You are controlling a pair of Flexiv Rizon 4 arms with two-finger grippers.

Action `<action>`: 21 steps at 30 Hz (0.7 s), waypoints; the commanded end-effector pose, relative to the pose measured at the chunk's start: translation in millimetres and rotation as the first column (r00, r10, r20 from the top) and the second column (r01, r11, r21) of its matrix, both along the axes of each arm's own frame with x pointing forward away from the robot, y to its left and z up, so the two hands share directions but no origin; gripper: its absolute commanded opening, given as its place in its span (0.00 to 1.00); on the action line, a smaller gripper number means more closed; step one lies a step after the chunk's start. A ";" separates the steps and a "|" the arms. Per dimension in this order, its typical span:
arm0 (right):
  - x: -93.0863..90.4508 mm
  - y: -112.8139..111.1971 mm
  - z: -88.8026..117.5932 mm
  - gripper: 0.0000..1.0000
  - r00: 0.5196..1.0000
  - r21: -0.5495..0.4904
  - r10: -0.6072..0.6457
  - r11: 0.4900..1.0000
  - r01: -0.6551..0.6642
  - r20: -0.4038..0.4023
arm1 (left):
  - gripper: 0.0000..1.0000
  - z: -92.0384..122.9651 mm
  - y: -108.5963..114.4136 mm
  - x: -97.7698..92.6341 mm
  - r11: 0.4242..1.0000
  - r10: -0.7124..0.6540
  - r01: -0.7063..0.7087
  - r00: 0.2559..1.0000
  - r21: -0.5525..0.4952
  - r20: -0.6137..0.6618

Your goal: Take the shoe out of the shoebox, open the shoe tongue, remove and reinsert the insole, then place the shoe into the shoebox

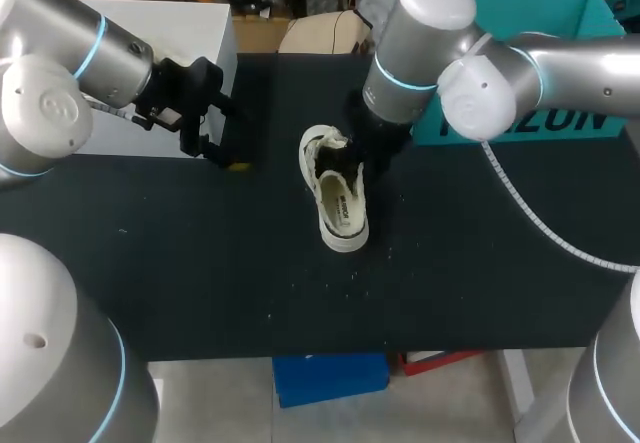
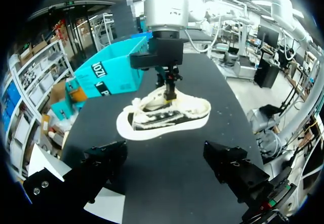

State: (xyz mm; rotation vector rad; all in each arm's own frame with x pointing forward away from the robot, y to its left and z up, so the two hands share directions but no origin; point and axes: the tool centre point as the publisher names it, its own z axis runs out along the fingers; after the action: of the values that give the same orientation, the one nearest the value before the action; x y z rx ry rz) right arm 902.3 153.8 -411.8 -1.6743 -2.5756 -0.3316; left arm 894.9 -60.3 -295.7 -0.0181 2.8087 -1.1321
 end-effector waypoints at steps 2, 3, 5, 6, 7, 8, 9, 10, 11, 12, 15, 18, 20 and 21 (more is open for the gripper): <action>8.1 8.0 -15.5 0.42 1.000 -0.011 0.008 1.000 -0.008 -0.029 | 1.00 -1.6 -1.0 -0.2 1.000 0.002 -0.002 1.000 0.001 0.003; 8.5 7.2 -17.3 0.33 0.999 -0.014 0.007 1.000 -0.007 -0.031 | 1.00 -1.6 -1.0 -0.2 1.000 0.002 -0.002 1.000 0.001 0.003; 9.1 6.4 -16.6 0.00 0.999 -0.018 0.006 1.000 -0.006 -0.035 | 1.00 -1.6 -1.0 -0.2 1.000 0.002 -0.002 1.000 0.001 0.003; 9.2 6.2 -13.7 0.00 0.999 -0.023 0.005 1.000 -0.006 -0.036 | 1.00 -1.6 -1.0 -0.2 1.000 0.002 -0.002 1.000 0.001 0.003; 8.7 6.3 -10.5 0.00 0.999 -0.026 0.006 1.000 -0.007 -0.038 | 1.00 -1.6 -1.0 -0.2 1.000 0.002 -0.002 1.000 0.001 0.003; 7.8 6.2 -7.4 0.00 0.999 -0.027 0.007 1.000 -0.008 -0.038 | 1.00 -1.6 -1.0 -0.2 1.000 0.002 -0.002 1.000 0.001 0.003; 6.5 5.7 -4.1 0.00 0.999 -0.027 0.007 1.000 -0.008 -0.039 | 1.00 -1.6 -1.0 -0.2 1.000 0.002 -0.002 1.000 0.001 0.003; 4.8 5.1 -0.4 0.00 0.999 -0.026 0.008 1.000 -0.009 -0.040 | 1.00 -1.6 -1.0 -0.2 1.000 0.002 -0.002 1.000 0.001 0.003; 2.7 6.5 8.1 0.00 0.999 -0.024 0.015 1.000 -0.016 -0.043 | 1.00 -1.6 -1.0 -0.2 1.000 0.002 -0.002 1.000 0.001 0.003; 1.6 6.6 12.6 0.00 0.999 -0.027 0.028 0.999 -0.030 -0.041 | 1.00 -1.6 -1.0 -0.2 1.000 0.002 -0.002 1.000 0.001 0.003; -2.8 -3.3 34.6 0.00 0.997 -0.039 0.062 0.997 -0.064 -0.043 | 1.00 -1.6 -1.0 -0.2 1.000 0.002 -0.002 1.000 0.001 0.003; -5.2 -17.2 64.9 0.00 0.995 -0.064 0.100 0.993 -0.101 -0.029 | 1.00 -1.6 -1.0 -0.2 1.000 0.002 -0.002 1.000 0.001 0.003; -5.9 -27.6 87.2 0.00 0.993 -0.070 0.117 0.991 -0.117 -0.010 | 1.00 -1.6 -1.0 -0.2 1.000 0.002 -0.002 1.000 0.001 0.003; -5.5 -32.2 98.8 0.00 0.990 -0.072 0.140 0.988 -0.140 -0.003 | 1.00 -1.6 -1.0 -0.2 1.000 0.002 -0.002 1.000 0.001 0.003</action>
State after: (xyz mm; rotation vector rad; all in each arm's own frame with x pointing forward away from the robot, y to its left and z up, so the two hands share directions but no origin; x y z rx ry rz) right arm 909.2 144.6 -377.1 -1.5210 -2.6952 -0.2139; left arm 894.9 -60.3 -295.7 -0.0183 2.8087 -1.1322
